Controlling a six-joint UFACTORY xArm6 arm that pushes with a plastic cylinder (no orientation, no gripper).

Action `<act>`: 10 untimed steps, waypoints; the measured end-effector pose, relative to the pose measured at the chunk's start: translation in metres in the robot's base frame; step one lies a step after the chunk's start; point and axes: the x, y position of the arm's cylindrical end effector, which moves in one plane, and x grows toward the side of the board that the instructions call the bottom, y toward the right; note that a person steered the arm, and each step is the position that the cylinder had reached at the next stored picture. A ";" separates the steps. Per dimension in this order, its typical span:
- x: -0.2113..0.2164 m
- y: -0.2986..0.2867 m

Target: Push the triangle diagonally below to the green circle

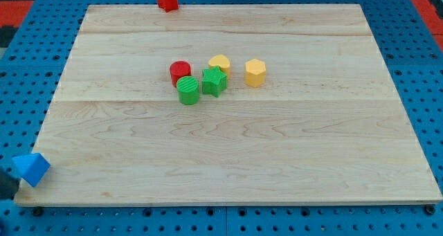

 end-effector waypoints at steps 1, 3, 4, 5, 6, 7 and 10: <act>-0.053 0.064; -0.030 0.038; -0.085 -0.005; -0.123 0.013; -0.125 0.121; -0.123 0.180; -0.104 0.147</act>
